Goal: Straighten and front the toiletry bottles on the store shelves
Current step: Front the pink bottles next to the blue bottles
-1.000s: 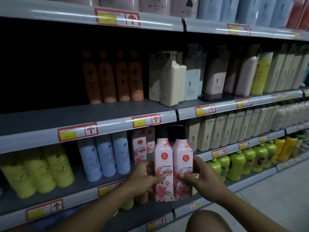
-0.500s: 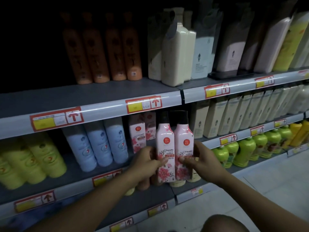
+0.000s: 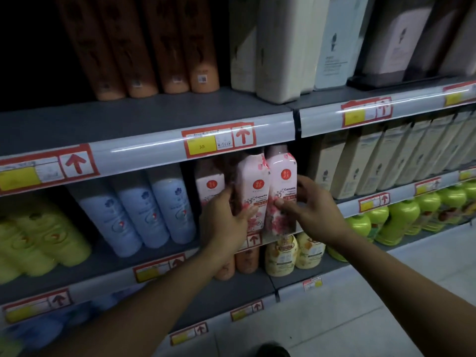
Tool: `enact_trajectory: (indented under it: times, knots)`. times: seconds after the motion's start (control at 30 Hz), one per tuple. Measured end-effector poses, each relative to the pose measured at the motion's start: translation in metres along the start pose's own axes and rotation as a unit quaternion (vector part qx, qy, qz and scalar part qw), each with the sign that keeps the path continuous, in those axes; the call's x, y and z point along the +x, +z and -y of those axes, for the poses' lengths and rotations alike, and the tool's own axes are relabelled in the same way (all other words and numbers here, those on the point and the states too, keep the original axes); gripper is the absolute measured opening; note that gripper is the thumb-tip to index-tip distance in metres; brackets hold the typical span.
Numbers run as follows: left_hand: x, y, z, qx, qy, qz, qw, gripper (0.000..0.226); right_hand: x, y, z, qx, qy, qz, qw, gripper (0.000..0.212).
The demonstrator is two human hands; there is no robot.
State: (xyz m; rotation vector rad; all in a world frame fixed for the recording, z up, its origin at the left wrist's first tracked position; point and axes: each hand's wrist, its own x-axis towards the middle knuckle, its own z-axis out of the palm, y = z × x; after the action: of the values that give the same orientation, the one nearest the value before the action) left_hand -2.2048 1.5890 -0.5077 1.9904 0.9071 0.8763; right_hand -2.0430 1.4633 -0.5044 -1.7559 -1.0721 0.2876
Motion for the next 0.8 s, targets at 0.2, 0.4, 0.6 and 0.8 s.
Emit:
enact_trajectory:
  times: [0.2, 0.4, 0.6, 0.8]
  knots:
    - [-0.002, 0.01, 0.005, 0.029, 0.014, -0.043, 0.999, 0.042, 0.009, 0.016, -0.012, 0.014, 0.001, -0.019, 1.0, 0.06]
    - [0.005, 0.025, 0.032, 0.021, -0.045, -0.096, 0.994, 0.03, 0.012, 0.035, -0.022, 0.033, -0.006, -0.049, 0.998, 0.063]
    - [-0.001, 0.019, 0.027, 0.076, -0.07, -0.143, 0.984, 0.027, 0.008, 0.046, -0.023, 0.008, -0.019, -0.044, 0.999, 0.067]
    - [-0.02, 0.01, 0.025, 0.06, -0.043, -0.19, 0.979, 0.057, -0.004, 0.053, -0.025, -0.061, -0.001, -0.066, 0.996, 0.082]
